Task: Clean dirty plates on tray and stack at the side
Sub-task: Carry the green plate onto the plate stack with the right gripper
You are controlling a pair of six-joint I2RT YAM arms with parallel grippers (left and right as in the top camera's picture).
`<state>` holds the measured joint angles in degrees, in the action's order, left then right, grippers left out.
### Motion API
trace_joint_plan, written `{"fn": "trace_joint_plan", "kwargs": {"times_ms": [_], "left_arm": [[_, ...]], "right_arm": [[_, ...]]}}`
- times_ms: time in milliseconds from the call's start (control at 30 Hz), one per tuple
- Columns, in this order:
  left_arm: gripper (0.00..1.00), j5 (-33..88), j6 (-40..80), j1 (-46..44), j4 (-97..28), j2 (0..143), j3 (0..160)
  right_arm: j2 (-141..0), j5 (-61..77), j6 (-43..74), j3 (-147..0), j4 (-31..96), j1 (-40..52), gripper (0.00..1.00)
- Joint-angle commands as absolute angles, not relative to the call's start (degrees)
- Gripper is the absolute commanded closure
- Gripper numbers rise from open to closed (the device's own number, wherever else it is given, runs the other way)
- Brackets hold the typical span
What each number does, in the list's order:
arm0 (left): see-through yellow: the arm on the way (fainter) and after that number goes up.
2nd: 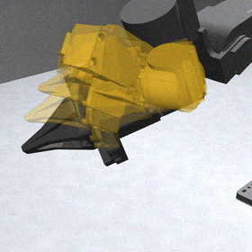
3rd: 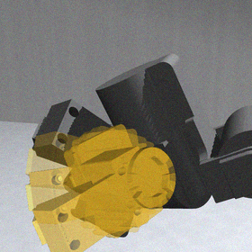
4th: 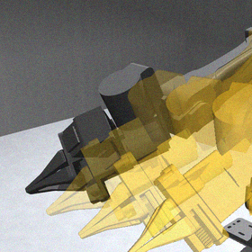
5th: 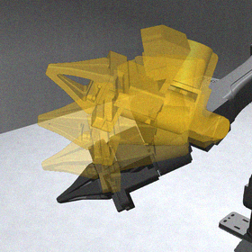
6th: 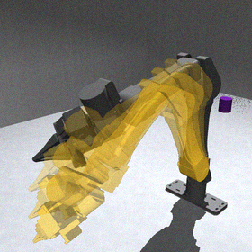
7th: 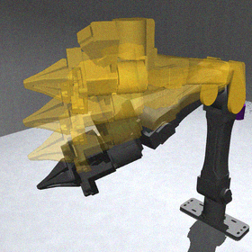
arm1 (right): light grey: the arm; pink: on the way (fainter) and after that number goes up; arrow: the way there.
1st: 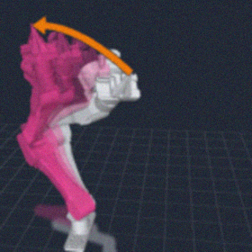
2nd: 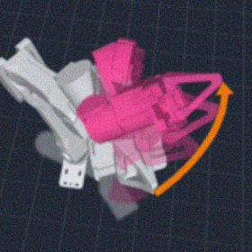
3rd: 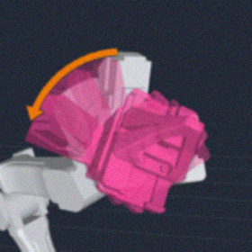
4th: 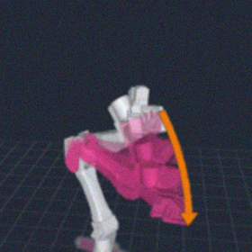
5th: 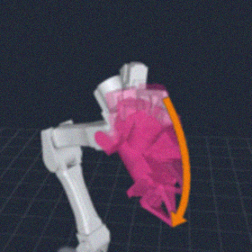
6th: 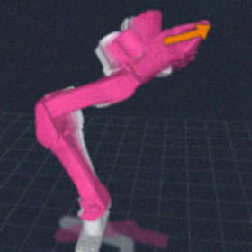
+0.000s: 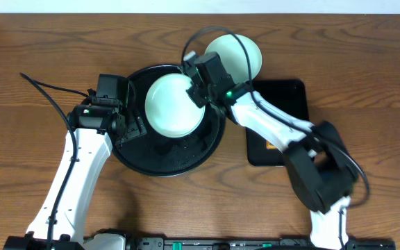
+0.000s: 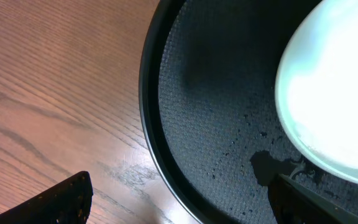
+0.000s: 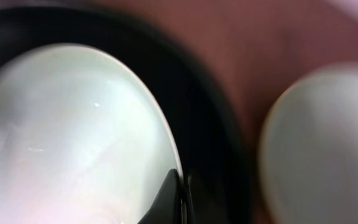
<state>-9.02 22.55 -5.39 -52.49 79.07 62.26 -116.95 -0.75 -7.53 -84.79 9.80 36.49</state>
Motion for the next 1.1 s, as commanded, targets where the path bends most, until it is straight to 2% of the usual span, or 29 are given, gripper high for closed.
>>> {"fn": "trace_joint_plan", "kwargs": {"times_ms": [0, 233, 467, 667, 1067], "left_arm": [[0.09, -9.91, 22.61, -5.15, -52.66, 78.98, 62.15], [0.08, -9.91, 22.61, -5.15, -52.66, 78.98, 62.15], [0.08, -9.91, 22.61, -5.15, -52.66, 78.98, 62.15], [0.08, -9.91, 22.61, -5.15, -52.66, 78.98, 62.15], [0.08, -9.91, 22.61, -5.15, -52.66, 78.98, 62.15]], "right_arm": [[-110.08, -7.79, -13.98, -85.52, 10.87, 38.81, 0.99], [-107.53, -27.53, -22.92, -85.49, 13.54, 45.32, 0.99], [-108.03, -46.89, -26.74, -85.49, 12.01, 51.64, 0.99], [-108.03, -53.87, -29.52, -85.49, 8.67, 54.96, 0.99], [-108.03, -54.0, -29.89, -85.49, 7.88, 55.59, 0.99]]}}
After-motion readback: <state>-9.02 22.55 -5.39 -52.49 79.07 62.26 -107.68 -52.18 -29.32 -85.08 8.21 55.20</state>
